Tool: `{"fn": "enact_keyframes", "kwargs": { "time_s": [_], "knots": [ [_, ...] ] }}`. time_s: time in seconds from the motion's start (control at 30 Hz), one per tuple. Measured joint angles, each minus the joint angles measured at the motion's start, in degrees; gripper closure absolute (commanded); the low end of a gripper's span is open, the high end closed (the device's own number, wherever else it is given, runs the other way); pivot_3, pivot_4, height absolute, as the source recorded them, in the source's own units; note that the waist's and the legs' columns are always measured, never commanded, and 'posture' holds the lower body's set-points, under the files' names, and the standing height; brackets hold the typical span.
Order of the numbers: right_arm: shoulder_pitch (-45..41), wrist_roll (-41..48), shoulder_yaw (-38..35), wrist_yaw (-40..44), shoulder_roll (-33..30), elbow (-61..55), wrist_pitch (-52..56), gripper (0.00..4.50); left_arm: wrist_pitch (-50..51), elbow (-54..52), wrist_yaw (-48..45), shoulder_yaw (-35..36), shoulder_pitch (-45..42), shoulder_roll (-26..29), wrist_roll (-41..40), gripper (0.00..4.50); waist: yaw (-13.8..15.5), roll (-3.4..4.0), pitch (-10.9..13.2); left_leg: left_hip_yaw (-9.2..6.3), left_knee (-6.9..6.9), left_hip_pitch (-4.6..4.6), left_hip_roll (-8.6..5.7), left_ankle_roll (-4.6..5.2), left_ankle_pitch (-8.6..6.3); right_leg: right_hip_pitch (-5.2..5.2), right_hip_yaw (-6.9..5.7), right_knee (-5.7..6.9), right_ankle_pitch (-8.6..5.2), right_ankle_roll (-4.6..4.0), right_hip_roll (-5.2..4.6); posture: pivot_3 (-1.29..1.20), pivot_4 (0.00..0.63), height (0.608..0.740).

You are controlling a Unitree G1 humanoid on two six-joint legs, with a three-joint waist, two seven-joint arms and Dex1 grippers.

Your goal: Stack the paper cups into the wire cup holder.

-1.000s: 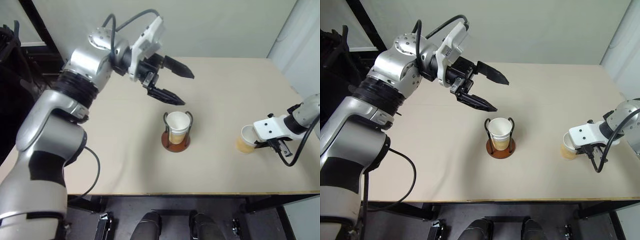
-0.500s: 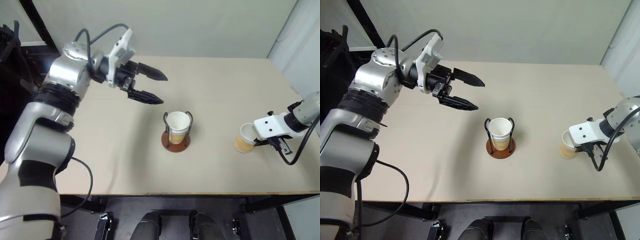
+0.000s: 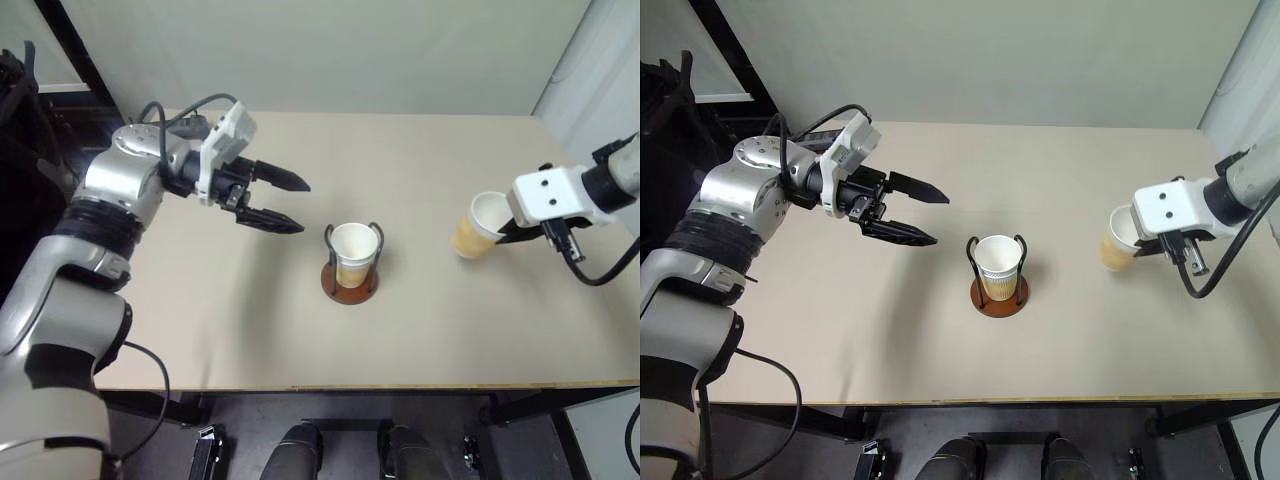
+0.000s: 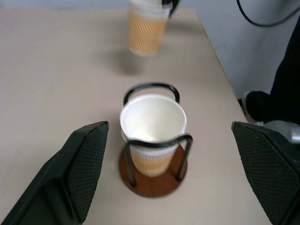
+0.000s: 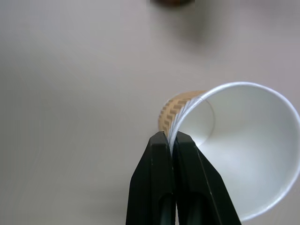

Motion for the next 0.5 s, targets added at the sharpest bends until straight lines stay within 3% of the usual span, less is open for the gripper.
{"fn": "enact_keyframes", "kwargs": {
  "time_s": [0.27, 0.5],
  "knots": [
    [-6.9, 2.9, 2.7, 0.0, -0.8, -1.5, 3.0, 4.49, -8.6, 1.6, 0.0, -3.3, 0.1, 2.3, 1.1, 0.0, 0.1, 0.01, 0.0, -0.06, -0.1, -0.03, -0.02, -0.04, 0.02, -0.06, -0.02, 0.01, -0.02, -0.05, 0.0, 0.0, 0.15, 0.74],
    [-16.8, 4.2, 5.8, 0.0, 4.5, -3.1, 7.0, 4.49, -12.3, 3.6, 0.0, -2.6, 1.0, 0.5, 0.9, 0.0, -0.2, 0.01, 0.0, -0.09, -0.4, -0.04, 0.0, -0.19, 0.12, -0.25, -0.06, 0.06, -0.03, -0.21, 0.0, 0.0, 0.15, 0.74]
  ]
}}
